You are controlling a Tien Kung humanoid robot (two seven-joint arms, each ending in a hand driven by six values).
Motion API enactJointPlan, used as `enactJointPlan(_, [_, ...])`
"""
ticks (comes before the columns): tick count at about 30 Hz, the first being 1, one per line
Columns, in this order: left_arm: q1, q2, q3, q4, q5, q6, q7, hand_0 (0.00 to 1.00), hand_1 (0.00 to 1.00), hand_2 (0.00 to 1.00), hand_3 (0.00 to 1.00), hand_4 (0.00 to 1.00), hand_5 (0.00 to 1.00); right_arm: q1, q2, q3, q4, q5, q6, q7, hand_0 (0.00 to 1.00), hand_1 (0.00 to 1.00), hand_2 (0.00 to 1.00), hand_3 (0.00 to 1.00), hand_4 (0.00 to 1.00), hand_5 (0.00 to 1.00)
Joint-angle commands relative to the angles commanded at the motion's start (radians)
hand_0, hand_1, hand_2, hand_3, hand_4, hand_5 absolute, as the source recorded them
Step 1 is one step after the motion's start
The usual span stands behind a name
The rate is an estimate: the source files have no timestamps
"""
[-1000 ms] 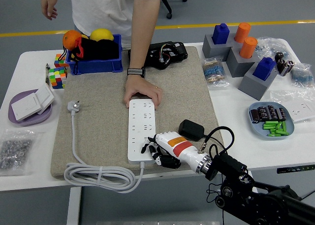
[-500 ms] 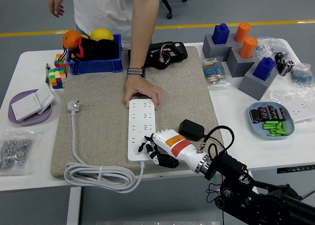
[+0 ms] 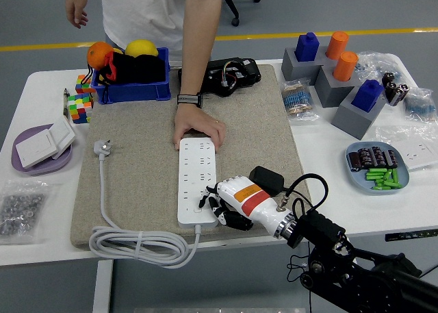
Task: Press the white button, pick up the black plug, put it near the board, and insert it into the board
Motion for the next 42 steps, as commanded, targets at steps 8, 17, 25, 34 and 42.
enactJointPlan(8, [-0.001,0.0,-0.003,0.0,0.002,0.0,0.0,0.826,0.791,0.766,0.797,0.578,0.484,0.0,0.0,-0.005,0.009,0.012,0.013,-0.009,0.002,0.002,0.139,0.573,0.183,0.002])
enactJointPlan(17, [-0.001,-0.001,0.001,0.0,-0.011,0.002,0.001,0.826,0.791,0.764,0.797,0.578,0.484,0.002,-0.001,0.017,0.064,0.015,0.032,-0.032,0.002,0.002,0.139,0.579,0.173,0.002])
enactJointPlan(25, [0.002,0.0,0.003,0.0,-0.006,-0.001,0.002,0.826,0.79,0.765,0.797,0.576,0.483,-0.009,-0.008,0.016,0.092,0.038,0.126,-0.114,0.002,0.002,0.144,0.697,0.159,0.002])
enactJointPlan(34, [0.008,-0.002,-0.008,0.0,0.005,0.0,0.002,0.826,0.789,0.765,0.797,0.575,0.483,-0.026,-0.025,0.043,0.161,0.056,0.213,-0.194,0.002,0.002,0.151,0.866,0.076,0.002])
enactJointPlan(42, [0.009,-0.003,-0.007,0.0,0.003,0.0,0.002,0.826,0.791,0.765,0.797,0.575,0.482,-0.041,-0.031,0.098,0.234,0.039,0.218,-0.21,0.002,0.002,0.151,0.869,0.039,0.002])
